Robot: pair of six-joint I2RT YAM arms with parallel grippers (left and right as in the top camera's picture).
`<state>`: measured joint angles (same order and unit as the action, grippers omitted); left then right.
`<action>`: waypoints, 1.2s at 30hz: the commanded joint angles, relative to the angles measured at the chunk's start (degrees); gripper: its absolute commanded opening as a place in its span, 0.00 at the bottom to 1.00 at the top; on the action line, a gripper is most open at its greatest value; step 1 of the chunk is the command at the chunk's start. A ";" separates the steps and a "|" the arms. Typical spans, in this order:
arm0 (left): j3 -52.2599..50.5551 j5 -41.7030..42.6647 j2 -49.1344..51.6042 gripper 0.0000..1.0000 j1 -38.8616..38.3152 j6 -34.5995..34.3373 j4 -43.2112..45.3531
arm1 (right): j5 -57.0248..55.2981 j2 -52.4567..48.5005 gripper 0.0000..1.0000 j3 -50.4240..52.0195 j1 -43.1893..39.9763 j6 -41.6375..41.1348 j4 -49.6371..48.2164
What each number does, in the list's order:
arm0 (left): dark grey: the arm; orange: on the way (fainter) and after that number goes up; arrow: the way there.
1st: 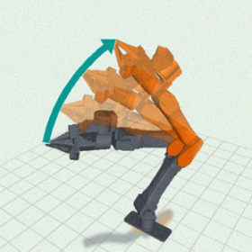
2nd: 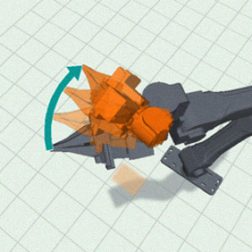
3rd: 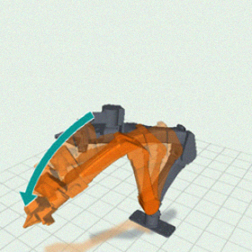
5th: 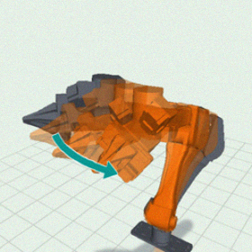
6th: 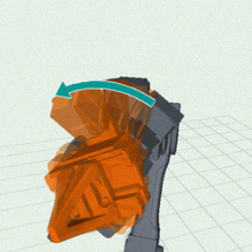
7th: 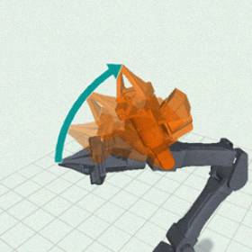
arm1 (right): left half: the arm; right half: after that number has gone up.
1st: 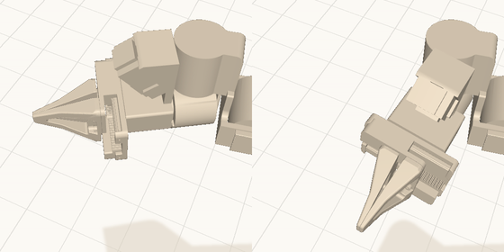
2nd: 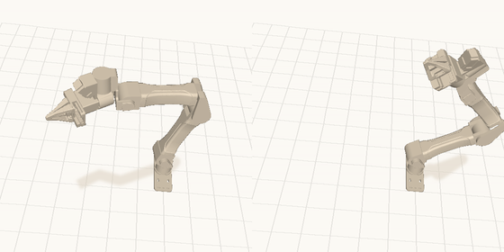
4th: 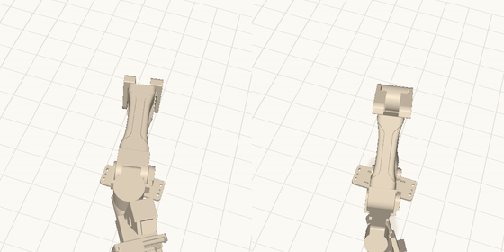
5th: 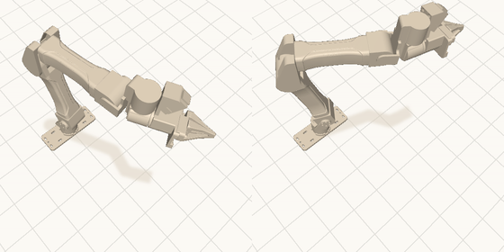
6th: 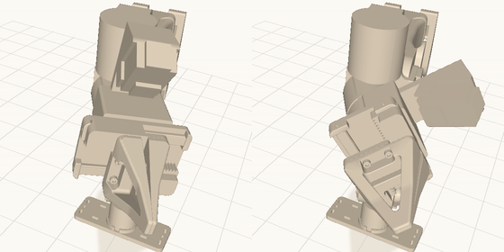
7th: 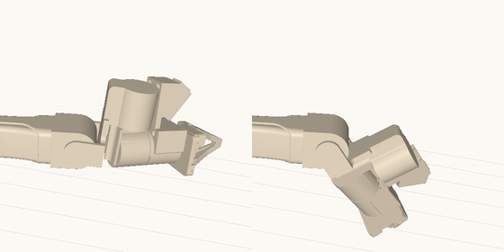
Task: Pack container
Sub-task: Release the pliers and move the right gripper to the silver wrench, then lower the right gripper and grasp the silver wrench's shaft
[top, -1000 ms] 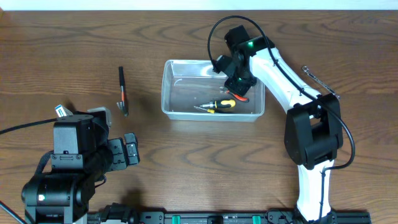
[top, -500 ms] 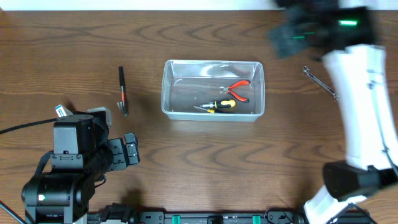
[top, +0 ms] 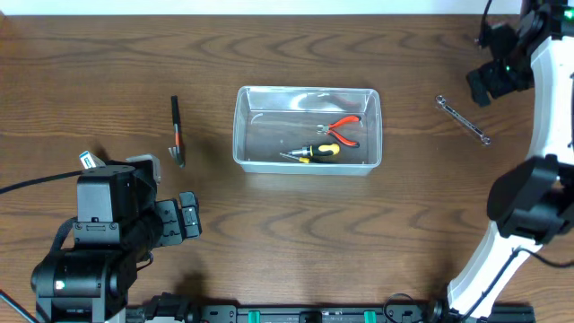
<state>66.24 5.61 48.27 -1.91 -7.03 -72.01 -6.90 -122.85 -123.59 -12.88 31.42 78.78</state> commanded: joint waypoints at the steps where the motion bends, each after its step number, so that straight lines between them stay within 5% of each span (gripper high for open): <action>1: 0.37 -0.26 -0.04 0.98 0.24 0.98 -0.37 | 1.36 -3.78 0.99 0.02 -0.92 3.21 -0.20; 15: 0.37 -0.26 -0.04 0.98 0.24 0.98 -0.37 | 5.18 -18.86 0.97 0.02 -1.84 7.02 -1.46; 36: 0.37 -0.26 -0.04 0.98 0.24 0.98 -0.39 | 9.53 -20.74 0.94 1.51 -3.61 7.87 -3.19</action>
<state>66.24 5.61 48.27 -1.91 -7.03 -72.16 0.58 -143.00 -123.31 -15.53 38.22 75.57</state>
